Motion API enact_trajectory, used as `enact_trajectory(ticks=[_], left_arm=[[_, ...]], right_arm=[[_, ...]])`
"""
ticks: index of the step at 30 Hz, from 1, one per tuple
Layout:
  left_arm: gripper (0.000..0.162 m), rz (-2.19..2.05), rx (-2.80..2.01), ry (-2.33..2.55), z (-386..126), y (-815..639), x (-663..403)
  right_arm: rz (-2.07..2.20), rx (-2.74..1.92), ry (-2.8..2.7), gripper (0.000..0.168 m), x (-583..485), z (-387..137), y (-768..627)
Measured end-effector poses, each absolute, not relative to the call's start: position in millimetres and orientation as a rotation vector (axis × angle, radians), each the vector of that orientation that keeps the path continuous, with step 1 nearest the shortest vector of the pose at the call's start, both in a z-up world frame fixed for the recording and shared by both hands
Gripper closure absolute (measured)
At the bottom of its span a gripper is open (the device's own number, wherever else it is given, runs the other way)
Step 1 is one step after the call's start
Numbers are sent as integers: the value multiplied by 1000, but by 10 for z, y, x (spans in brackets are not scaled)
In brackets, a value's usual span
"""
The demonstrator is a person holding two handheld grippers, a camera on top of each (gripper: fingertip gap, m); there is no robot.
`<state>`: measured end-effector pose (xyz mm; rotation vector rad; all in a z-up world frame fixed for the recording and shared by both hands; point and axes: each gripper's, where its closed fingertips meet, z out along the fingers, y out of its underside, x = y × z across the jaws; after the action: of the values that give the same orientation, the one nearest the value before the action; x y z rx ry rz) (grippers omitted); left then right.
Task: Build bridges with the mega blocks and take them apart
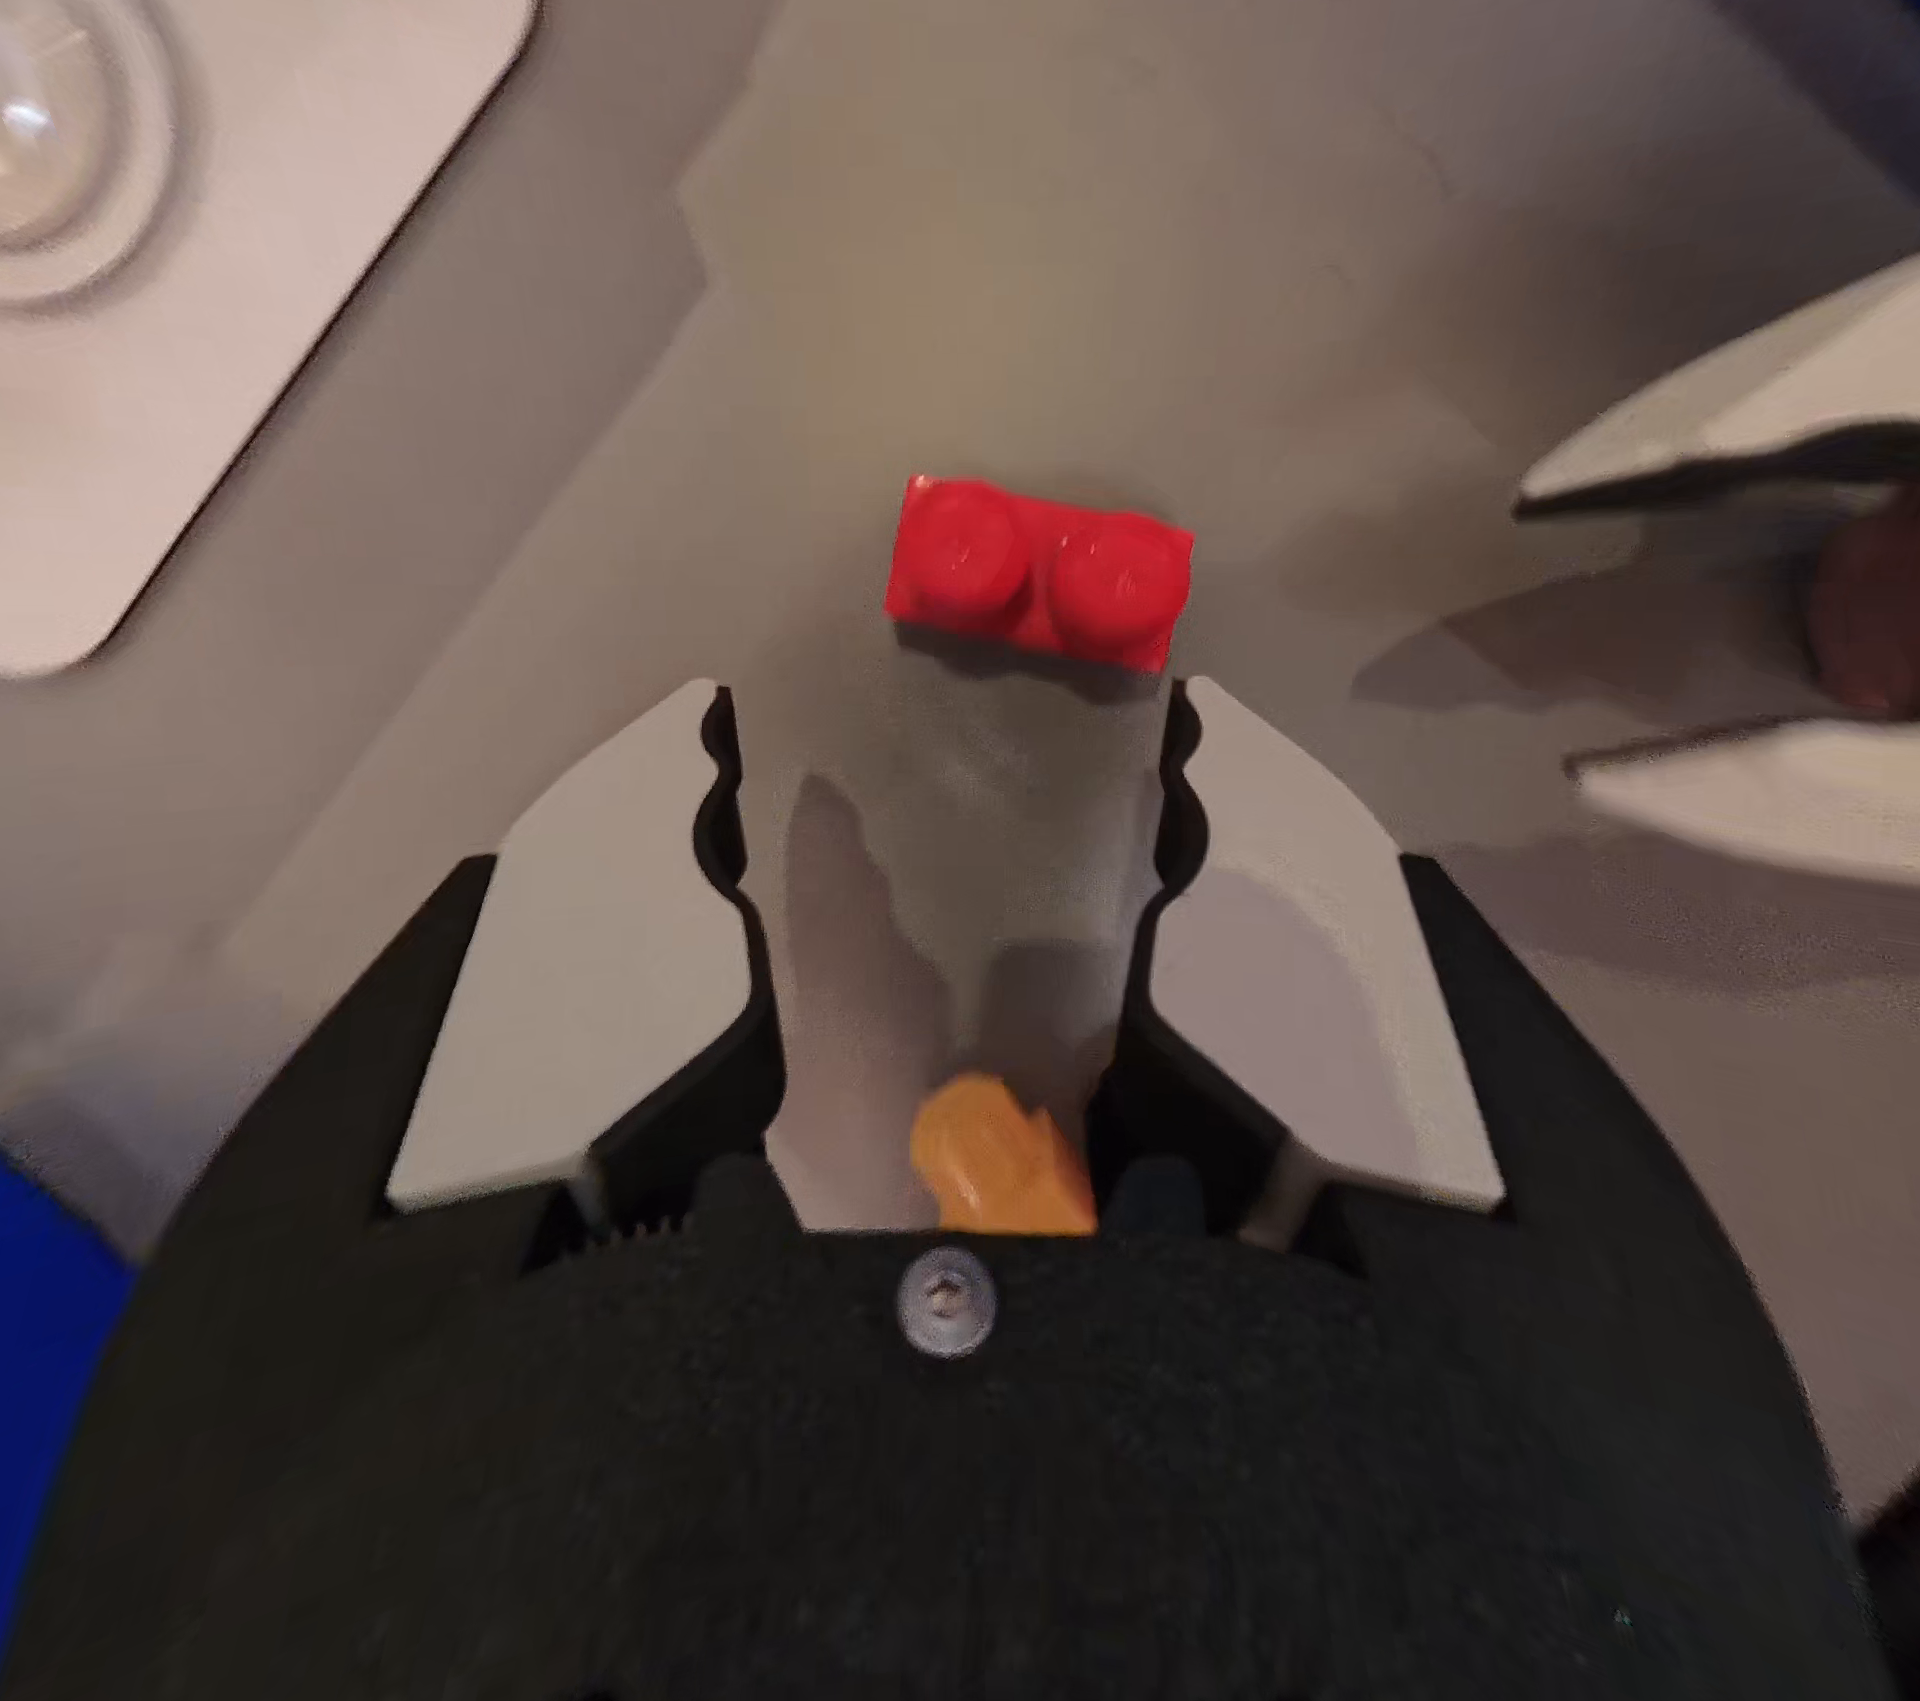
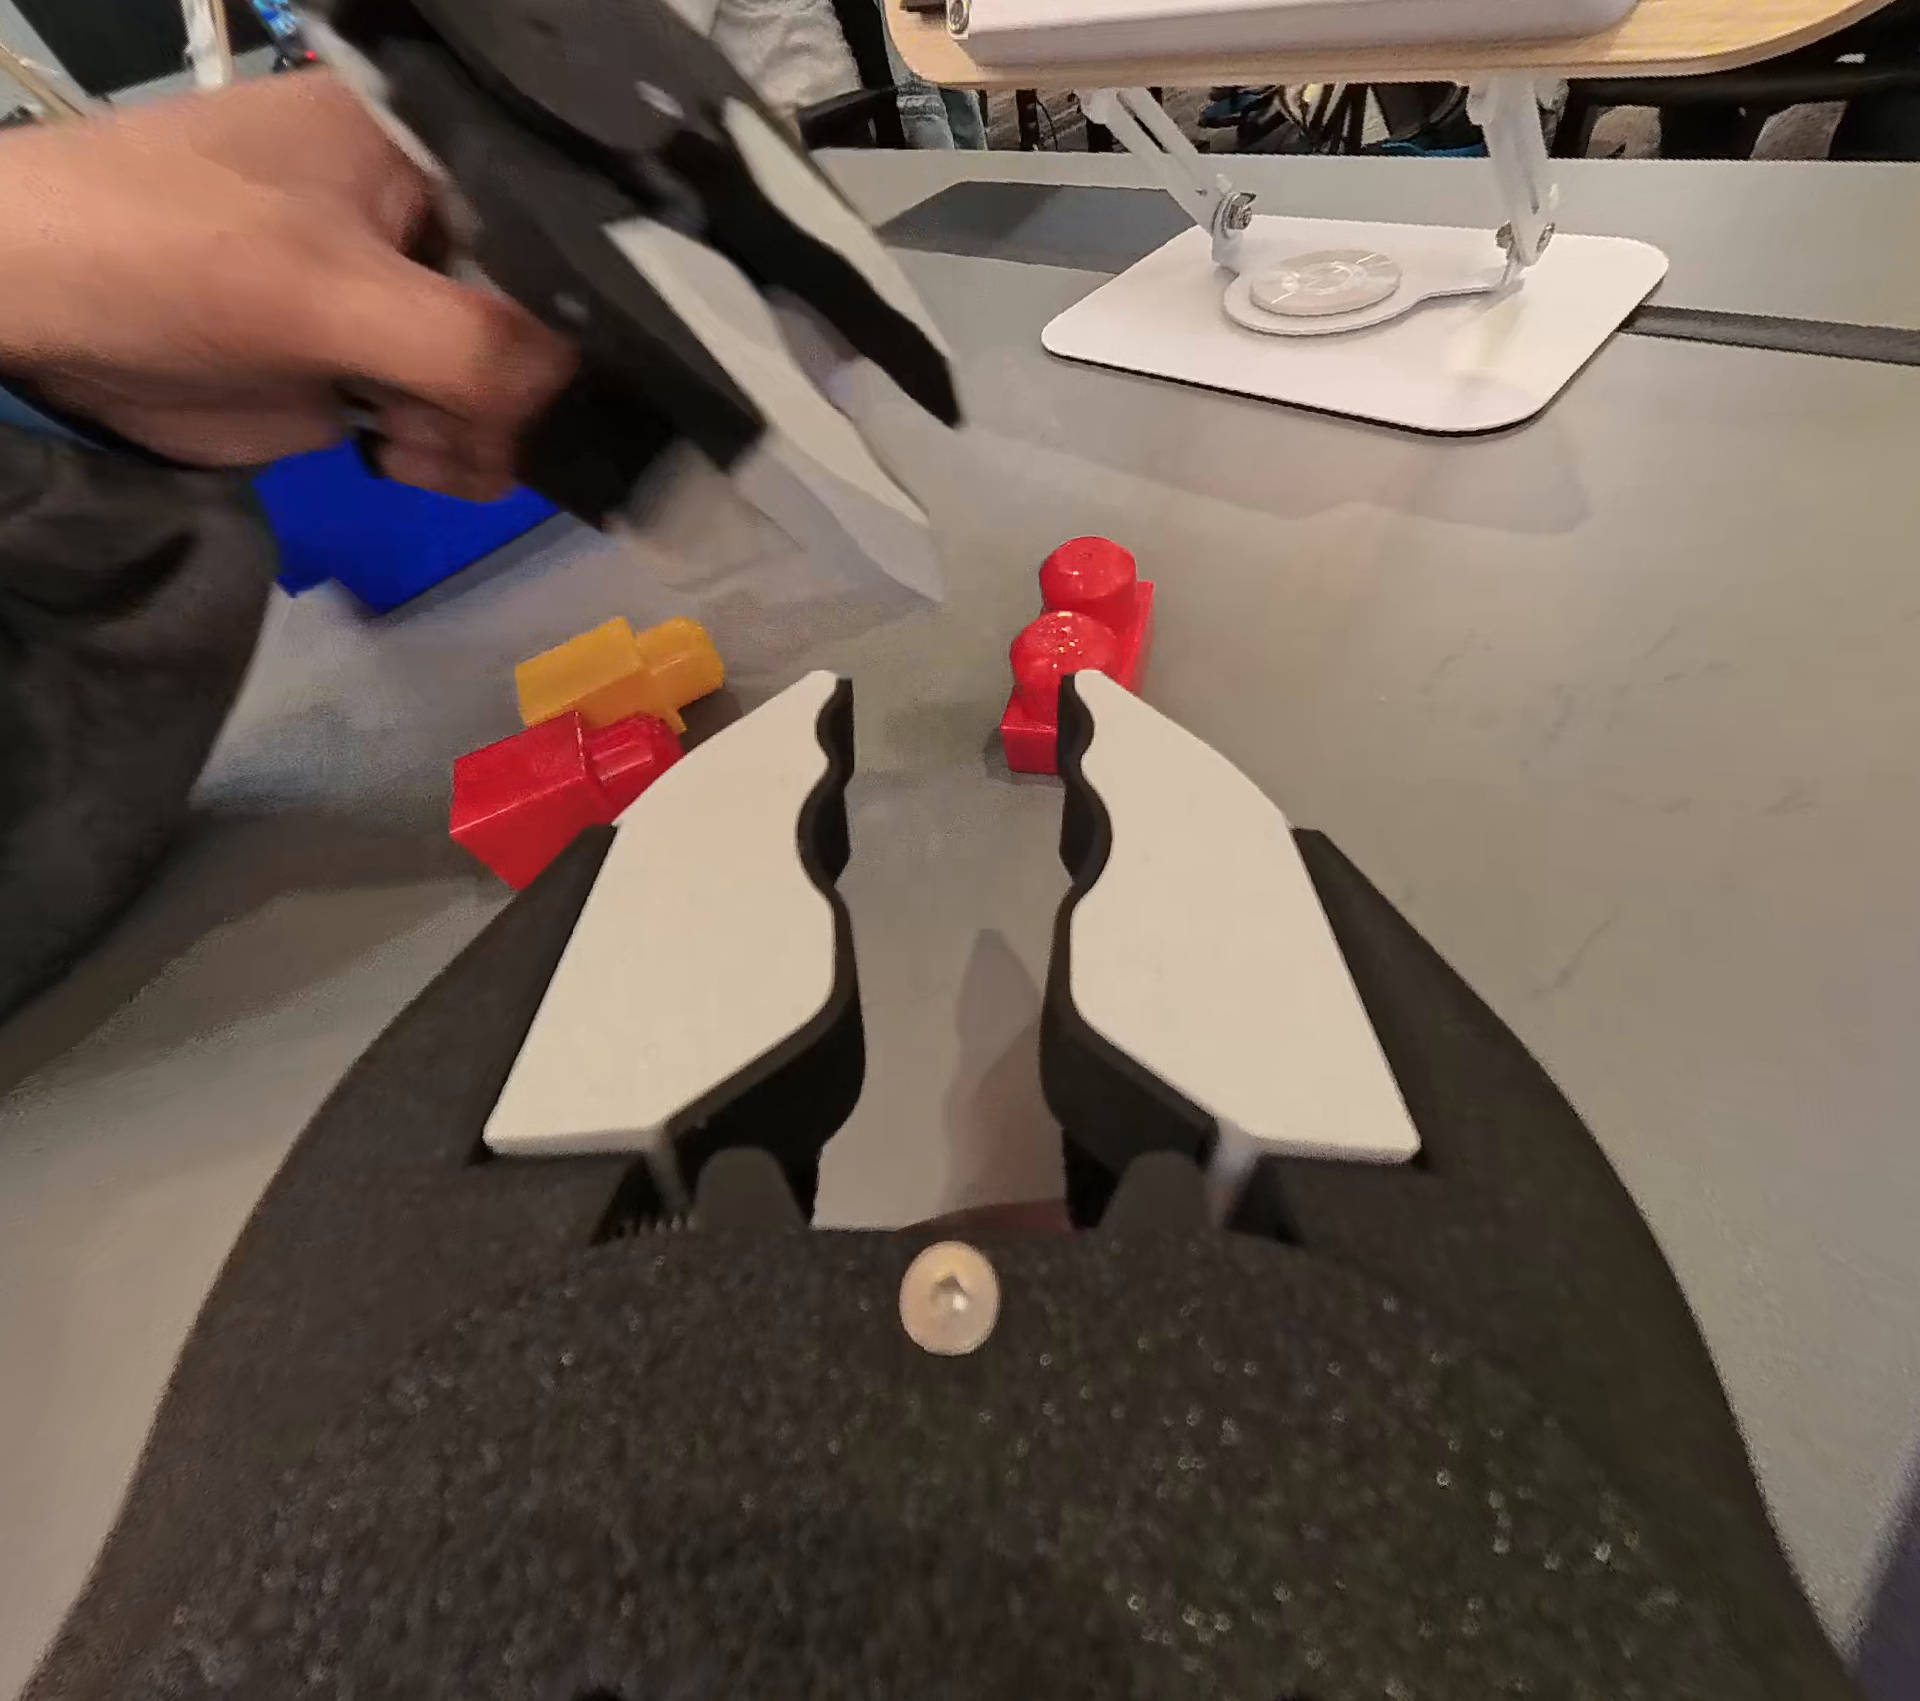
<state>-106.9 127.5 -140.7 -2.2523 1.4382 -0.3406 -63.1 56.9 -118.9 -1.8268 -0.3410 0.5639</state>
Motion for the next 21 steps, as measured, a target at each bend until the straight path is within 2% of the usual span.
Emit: enact_trajectory(ticks=[5, 12, 21], left_arm=[[77, -478, -2288, 1157, -1103, 849, -1668], [76, -377, -2348, 922, -1546, 81, -2069], [76, -202, -2405, 790, -1911, 373, -2147]], right_arm=[[601, -1833, -332, 130, -631, -1194, 556], [601, -1830, -345, 129, -657, -1181, 530], [621, -1840, -338, 129, -657, -1192, 542]])
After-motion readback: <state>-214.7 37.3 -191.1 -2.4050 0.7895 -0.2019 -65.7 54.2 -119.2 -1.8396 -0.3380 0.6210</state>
